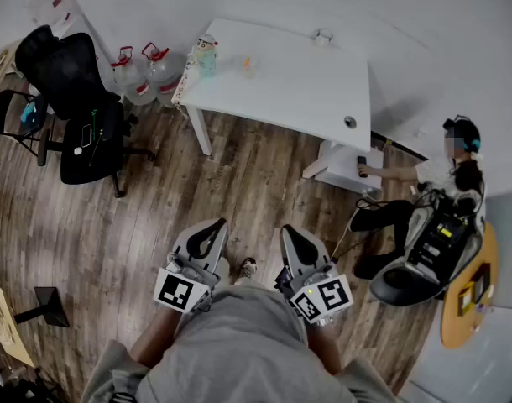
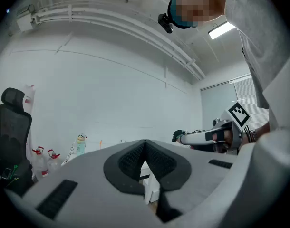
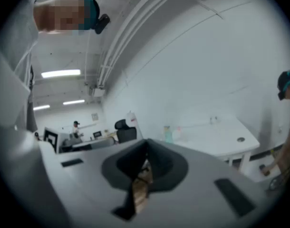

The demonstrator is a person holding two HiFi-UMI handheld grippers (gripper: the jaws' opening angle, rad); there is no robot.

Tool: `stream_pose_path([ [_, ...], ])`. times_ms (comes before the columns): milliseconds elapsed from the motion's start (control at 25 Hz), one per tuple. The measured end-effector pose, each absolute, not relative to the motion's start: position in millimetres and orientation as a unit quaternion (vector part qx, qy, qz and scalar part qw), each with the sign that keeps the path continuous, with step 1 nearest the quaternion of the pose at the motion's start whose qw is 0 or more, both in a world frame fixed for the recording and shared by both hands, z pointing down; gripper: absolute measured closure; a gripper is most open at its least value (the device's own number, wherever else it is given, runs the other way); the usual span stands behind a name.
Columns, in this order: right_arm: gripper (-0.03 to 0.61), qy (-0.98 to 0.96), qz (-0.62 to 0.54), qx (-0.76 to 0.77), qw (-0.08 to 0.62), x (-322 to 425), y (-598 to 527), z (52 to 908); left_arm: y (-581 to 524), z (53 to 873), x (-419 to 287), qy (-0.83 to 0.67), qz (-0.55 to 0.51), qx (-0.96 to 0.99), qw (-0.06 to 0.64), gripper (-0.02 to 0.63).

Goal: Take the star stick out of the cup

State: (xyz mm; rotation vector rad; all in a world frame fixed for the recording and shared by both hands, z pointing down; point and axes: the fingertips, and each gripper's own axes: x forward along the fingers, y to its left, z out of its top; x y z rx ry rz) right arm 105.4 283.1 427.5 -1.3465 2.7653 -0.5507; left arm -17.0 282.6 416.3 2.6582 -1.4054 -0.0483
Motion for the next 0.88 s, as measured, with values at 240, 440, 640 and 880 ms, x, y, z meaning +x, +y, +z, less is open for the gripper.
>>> stream_pose_path([
  [240,0.543,0.890,-0.179,-0.420,0.004,137,319,434,324,415,10,-0.479,-0.009,0.876,0.063,0.584],
  [440,0.543,0.894,-0.175,-0.413,0.004,138,336,438,346,421,6,-0.494,-0.010,0.867,0.059,0.584],
  [640,0.543,0.888,-0.179,-0.423,0.012,143,351,434,349,415,16,-0.475,-0.014,0.879,0.044,0.584],
  [880,0.543,0.884,-0.192,-0.425,0.012,128,349,435,345,406,12,-0.461,-0.021,0.886,0.048,0.584],
])
